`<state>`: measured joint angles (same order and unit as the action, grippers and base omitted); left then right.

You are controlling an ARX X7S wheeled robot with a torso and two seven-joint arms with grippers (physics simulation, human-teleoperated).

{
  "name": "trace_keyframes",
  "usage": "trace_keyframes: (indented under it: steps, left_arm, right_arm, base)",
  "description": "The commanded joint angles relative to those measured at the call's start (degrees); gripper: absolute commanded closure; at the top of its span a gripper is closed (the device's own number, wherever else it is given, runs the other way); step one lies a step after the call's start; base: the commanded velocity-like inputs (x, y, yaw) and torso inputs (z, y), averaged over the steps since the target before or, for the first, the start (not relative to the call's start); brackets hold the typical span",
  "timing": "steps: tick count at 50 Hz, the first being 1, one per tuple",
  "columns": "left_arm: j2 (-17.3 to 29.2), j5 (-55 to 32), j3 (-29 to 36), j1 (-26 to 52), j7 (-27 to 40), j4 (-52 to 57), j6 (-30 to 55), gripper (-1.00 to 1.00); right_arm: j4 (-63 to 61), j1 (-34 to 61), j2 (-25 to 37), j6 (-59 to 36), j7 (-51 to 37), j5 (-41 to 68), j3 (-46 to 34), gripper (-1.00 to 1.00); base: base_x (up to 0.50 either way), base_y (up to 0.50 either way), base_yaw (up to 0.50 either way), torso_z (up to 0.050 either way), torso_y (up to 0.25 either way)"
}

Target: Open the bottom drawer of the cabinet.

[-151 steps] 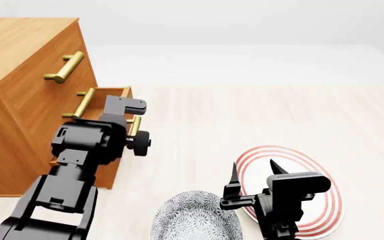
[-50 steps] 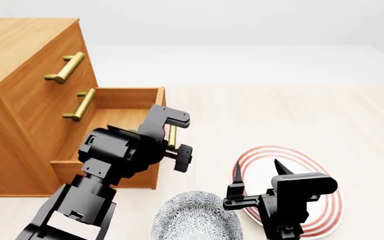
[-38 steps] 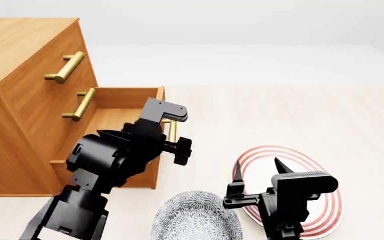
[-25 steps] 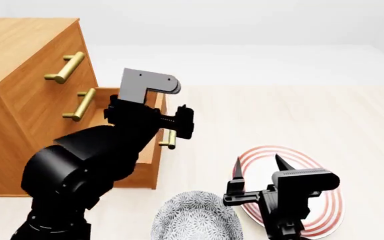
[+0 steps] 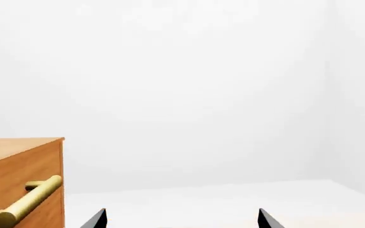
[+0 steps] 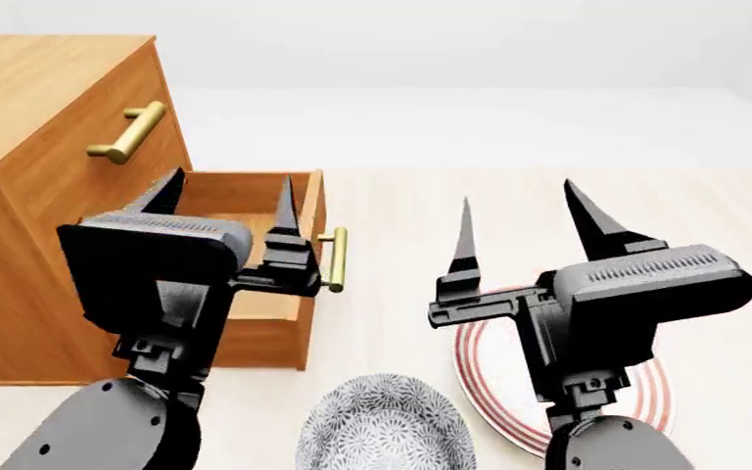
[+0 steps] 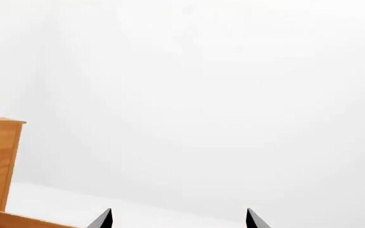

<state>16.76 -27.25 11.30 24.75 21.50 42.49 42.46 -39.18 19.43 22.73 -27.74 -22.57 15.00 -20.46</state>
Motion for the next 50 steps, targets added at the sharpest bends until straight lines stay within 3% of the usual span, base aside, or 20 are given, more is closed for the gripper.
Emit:
trace_keyframes:
  steps: [1, 14, 17, 23, 40, 50]
  left_arm:
    - [1.3, 4.0, 0.9, 3.4, 2.5, 7.6, -0.5, -1.00]
    - [-0.2, -3.3, -3.2, 19.3, 5.3, 13.1, 12.6, -1.00]
    - [-0.2, -4.3, -3.4, 22.5, 6.1, 13.5, 14.3, -1.00]
    - [0.5, -4.4, -3.3, 22.5, 6.8, 13.7, 12.8, -1.00]
    - [2.0, -7.0, -3.8, 19.9, 8.5, 16.8, 10.7, -1.00]
    - [5.4, -10.8, -2.6, 19.1, 12.3, 17.1, 7.6, -1.00]
  right_arm:
    - [-11.4, 10.2, 0.5, -10.0, -0.8, -0.4, -0.8, -1.00]
    - [-20.2, 28.4, -1.6, -28.7, -1.3, 6.4, 2.4, -1.00]
    - [-20.8, 35.4, 1.0, -30.9, -8.0, 15.5, 2.2, -1.00]
    - [-20.5, 40.6, 6.3, -28.4, -18.4, 26.8, -0.5, -1.00]
    - [-19.4, 45.7, 6.4, -26.6, -21.0, 29.9, -1.1, -1.00]
    - [-18.9, 45.9, 6.8, -25.1, -21.3, 29.5, -2.1, -1.00]
  base:
    - [0.00, 0.00, 0.00, 0.000, 0.000]
    - [0.00, 0.00, 0.00, 0.000, 0.000]
    - [0.00, 0.00, 0.00, 0.000, 0.000]
    - [0.00, 0.00, 0.00, 0.000, 0.000]
    - [0.00, 0.00, 0.00, 0.000, 0.000]
    - [0.00, 0.00, 0.00, 0.000, 0.000]
